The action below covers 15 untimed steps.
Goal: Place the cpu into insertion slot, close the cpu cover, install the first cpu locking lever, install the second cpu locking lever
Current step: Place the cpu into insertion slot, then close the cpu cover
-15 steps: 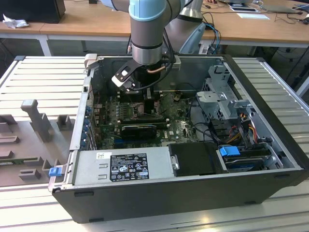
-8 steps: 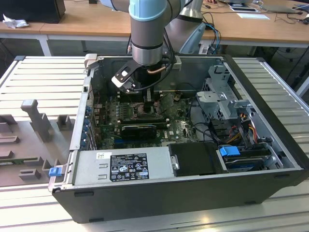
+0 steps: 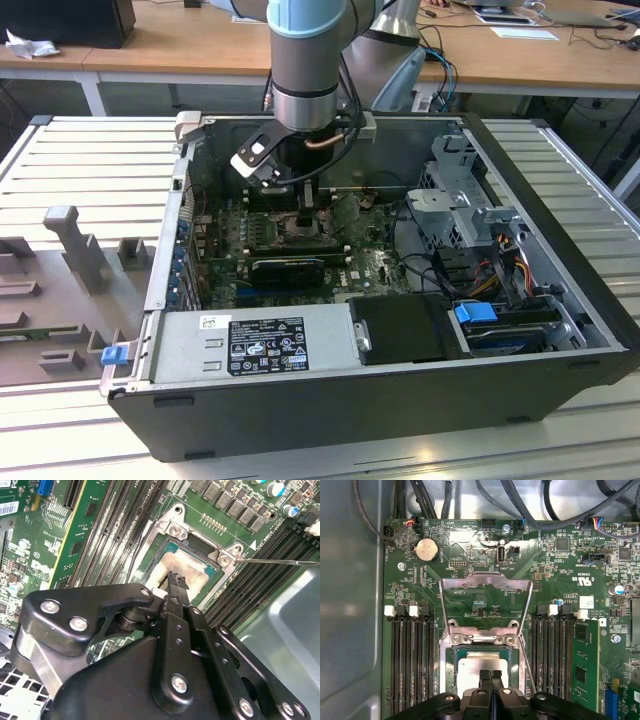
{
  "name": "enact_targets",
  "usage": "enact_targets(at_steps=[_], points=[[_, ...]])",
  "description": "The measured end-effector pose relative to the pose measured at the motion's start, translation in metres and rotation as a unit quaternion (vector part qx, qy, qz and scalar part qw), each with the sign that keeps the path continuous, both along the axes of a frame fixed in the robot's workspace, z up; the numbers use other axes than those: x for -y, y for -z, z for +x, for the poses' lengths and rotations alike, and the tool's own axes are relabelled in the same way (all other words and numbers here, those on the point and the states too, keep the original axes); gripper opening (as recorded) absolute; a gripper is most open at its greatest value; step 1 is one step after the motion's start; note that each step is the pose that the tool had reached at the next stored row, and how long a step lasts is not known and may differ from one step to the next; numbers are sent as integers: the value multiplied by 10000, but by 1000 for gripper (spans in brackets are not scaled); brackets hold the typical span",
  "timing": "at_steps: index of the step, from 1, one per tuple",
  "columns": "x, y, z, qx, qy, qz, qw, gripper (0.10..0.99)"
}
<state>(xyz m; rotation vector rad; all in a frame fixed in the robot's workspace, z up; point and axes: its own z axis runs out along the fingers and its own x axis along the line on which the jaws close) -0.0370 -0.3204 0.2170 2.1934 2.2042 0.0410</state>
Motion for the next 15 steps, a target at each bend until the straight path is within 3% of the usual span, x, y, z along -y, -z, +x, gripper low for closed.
enact_targets(at_steps=[5, 7, 10, 13, 15], points=[[0, -28, 1, 1, 1, 2, 10000, 106], [1, -41, 51, -48, 0, -2, 10000, 106], [0, -269, 50, -58, -1, -4, 10000, 106], [-3, -446, 50, -58, 0, -13, 10000, 106], [-3, -470, 55, -57, 0, -16, 10000, 106]])
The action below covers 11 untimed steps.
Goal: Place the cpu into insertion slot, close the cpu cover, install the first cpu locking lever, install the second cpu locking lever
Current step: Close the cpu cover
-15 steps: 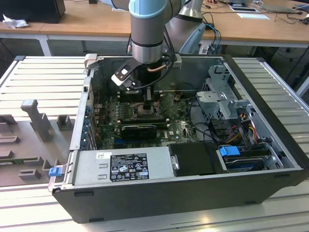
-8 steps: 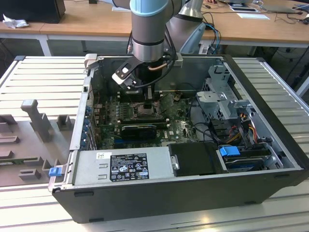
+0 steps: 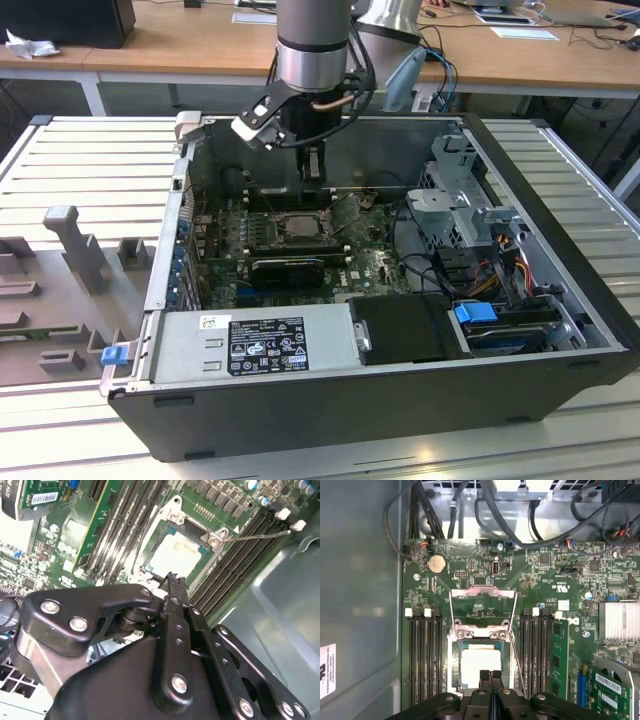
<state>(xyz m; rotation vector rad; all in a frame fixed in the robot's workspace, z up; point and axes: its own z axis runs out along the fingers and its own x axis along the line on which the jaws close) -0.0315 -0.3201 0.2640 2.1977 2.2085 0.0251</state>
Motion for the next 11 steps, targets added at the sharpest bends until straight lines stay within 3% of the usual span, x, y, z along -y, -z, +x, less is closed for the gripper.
enact_targets(at_steps=[1, 3, 8, 11], points=[[0, -1, 31, -1, 1, -2, 10000, 106], [-2, 0, 235, -1, 1, -2, 10000, 106], [-11, -17, 377, 0, -1, 0, 10000, 106], [-37, -16, 593, 0, -2, -1, 10000, 106]])
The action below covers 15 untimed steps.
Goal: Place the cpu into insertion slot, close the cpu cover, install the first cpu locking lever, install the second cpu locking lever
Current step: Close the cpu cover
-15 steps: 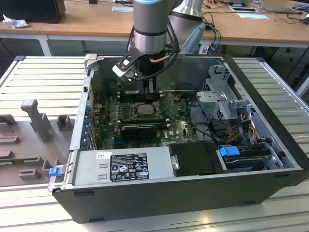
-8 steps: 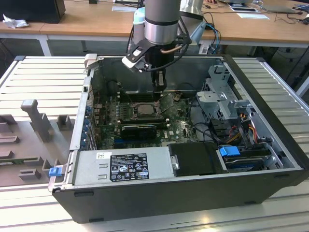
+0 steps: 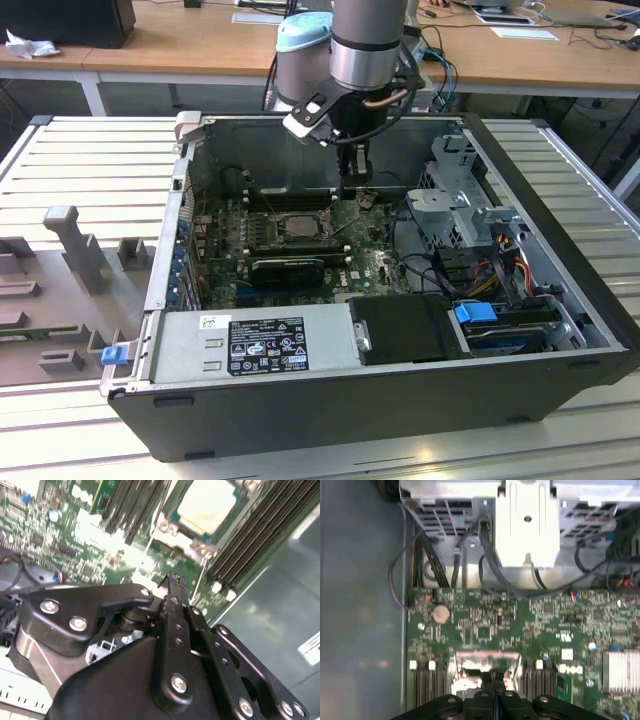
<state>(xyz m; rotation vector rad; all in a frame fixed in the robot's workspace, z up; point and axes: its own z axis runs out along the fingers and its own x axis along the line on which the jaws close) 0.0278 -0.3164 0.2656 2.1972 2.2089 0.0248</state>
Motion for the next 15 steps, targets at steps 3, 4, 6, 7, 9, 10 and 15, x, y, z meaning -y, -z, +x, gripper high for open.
enact_targets(at_steps=[3, 4, 6, 7, 9, 10, 15], points=[[-11, 14, 101, -1, -5, -8, 10000, 106], [-14, 22, 132, -1, -4, -15, 10000, 106], [-20, 26, 200, -1, -5, -17, 10000, 106], [-24, 28, 226, -1, -5, -17, 10000, 106], [-31, 37, 269, 0, -5, -15, 10000, 106], [-34, 43, 289, -1, -8, -16, 10000, 106], [-58, 150, 354, -1, -17, -19, 10000, 106]])
